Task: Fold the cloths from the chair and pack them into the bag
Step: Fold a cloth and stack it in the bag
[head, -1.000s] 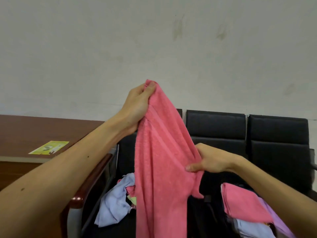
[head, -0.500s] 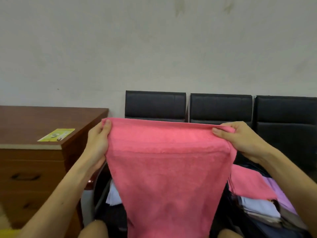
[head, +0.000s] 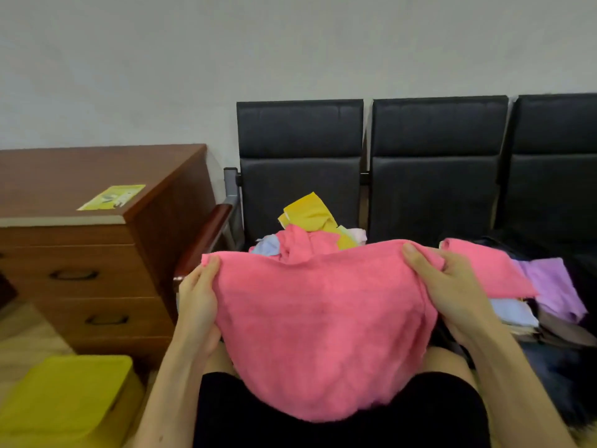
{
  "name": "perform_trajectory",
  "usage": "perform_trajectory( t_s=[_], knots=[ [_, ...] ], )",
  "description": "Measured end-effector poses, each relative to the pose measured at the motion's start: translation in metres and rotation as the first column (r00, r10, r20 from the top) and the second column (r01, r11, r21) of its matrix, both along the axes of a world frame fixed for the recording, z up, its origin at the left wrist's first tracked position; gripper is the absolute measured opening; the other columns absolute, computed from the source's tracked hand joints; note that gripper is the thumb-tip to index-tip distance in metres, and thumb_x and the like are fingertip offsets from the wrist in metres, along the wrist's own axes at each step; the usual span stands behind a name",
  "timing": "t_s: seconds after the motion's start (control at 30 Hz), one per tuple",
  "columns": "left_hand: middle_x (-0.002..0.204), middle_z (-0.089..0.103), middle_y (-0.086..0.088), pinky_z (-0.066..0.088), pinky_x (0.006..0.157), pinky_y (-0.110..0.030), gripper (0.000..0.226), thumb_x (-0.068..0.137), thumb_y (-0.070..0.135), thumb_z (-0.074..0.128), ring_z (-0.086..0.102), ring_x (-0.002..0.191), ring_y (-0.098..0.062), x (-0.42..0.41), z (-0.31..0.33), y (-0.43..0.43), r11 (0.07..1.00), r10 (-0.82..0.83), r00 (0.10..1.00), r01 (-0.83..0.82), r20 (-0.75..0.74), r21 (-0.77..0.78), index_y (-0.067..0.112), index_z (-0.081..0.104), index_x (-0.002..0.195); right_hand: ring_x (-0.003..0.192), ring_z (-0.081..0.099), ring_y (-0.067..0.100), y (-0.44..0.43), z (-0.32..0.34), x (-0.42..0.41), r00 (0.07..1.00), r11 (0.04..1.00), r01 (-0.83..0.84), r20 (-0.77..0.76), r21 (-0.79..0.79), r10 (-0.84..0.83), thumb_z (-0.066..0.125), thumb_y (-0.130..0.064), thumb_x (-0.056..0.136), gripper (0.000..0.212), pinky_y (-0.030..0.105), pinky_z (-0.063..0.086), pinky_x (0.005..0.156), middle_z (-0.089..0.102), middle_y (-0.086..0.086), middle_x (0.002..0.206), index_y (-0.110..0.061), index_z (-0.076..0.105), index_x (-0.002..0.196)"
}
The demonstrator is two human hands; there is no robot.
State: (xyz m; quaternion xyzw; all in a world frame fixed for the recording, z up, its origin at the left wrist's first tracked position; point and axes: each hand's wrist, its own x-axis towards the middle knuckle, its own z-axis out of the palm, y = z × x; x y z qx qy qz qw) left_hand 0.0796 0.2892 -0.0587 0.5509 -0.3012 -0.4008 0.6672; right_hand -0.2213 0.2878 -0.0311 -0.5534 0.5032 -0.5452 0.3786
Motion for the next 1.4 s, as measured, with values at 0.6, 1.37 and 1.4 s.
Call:
perform_trajectory(
  t_s=[0.6, 1.37, 1.4],
  knots=[
    [0.076, 0.069, 0.01, 0.049, 0.074, -0.024, 0.041, 0.101, 0.016, 0.054, 0.061, 0.078, -0.005, -0.096, -0.003, 0.011, 0.925, -0.277, 0.892, 0.349, 0.358, -0.152, 0.04, 0.075, 0.075, 0.055, 0.036, 0.019, 0.001, -0.028, 0.074, 0.994, 0.998, -0.053, 0.098, 0.041, 0.049, 0.065, -0.035, 0.093, 0.061, 0.035, 0.031, 0.053, 0.04, 0.013, 0.052, 0.014, 0.045, 0.062],
    [0.104, 0.073, 0.016, 0.047, 0.089, -0.016, 0.029, 0.095, 0.017, 0.058, 0.065, 0.103, -0.001, -0.079, -0.019, -0.029, 0.842, -0.341, 0.792, 0.496, 0.506, -0.21, 0.039, 0.072, 0.107, 0.087, 0.074, 0.031, -0.02, -0.015, 0.066, 0.896, 0.896, -0.33, 0.397, 0.298, 0.198, 0.039, -0.04, 0.103, 0.045, 0.038, 0.06, 0.076, 0.075, 0.019, 0.093, -0.006, 0.067, 0.111],
    [0.099, 0.074, 0.015, 0.048, 0.084, -0.014, 0.028, 0.094, 0.02, 0.057, 0.066, 0.097, -0.001, -0.077, -0.017, -0.034, 0.852, -0.345, 0.805, 0.484, 0.483, -0.198, 0.042, 0.073, 0.1, 0.08, 0.073, 0.029, -0.023, -0.017, 0.066, 0.92, 0.92, -0.284, 0.346, 0.27, 0.183, 0.046, -0.032, 0.102, 0.032, 0.034, 0.059, 0.069, 0.075, 0.017, 0.089, -0.008, 0.066, 0.111]
  ],
)
